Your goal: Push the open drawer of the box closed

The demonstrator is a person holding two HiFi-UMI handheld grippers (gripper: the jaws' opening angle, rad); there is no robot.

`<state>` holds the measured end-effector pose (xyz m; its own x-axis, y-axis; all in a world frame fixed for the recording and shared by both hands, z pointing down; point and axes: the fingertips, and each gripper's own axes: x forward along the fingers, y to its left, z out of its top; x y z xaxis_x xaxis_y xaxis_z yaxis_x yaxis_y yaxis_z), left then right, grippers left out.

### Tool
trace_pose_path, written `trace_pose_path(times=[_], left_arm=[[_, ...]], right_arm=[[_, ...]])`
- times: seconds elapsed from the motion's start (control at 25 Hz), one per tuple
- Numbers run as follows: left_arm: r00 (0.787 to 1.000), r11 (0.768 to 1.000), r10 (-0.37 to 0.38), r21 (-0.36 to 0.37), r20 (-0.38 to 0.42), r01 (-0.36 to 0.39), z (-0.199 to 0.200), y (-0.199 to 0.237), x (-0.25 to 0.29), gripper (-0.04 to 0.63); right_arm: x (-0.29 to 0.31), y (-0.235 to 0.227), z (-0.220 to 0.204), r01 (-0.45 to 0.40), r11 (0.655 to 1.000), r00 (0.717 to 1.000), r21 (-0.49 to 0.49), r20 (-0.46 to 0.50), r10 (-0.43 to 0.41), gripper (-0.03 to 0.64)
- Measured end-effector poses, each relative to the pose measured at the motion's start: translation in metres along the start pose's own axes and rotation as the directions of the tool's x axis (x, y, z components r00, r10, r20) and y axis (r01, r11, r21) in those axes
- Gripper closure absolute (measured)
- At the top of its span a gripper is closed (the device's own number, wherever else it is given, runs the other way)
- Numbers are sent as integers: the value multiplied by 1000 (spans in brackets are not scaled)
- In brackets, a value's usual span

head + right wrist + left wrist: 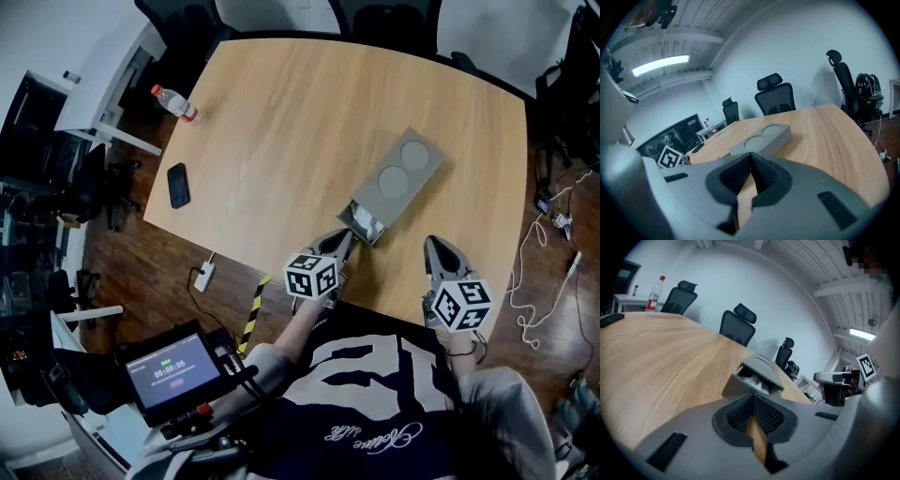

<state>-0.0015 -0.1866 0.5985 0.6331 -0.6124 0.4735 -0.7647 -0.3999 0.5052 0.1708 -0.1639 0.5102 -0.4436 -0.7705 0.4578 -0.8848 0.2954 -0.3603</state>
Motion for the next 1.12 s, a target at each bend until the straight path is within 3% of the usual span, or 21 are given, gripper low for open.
trace_pose_path(times=[0.32,0.68,1.12], left_arm=[[999,1000,16,-17,43,-15,18,-12,48,594],[996,998,58,-21,74,-56,20,-16,50,594],[999,993,38,112,-14,-36,-18,-52,9,594]], right_arm=[[-9,-52,0,25,999,1000,37,3,-25,627],[-29,-67,-9,7,999,1000,50,4,-7,627],[-12,-26,-29,-145,989,988,8,-44,145,627]])
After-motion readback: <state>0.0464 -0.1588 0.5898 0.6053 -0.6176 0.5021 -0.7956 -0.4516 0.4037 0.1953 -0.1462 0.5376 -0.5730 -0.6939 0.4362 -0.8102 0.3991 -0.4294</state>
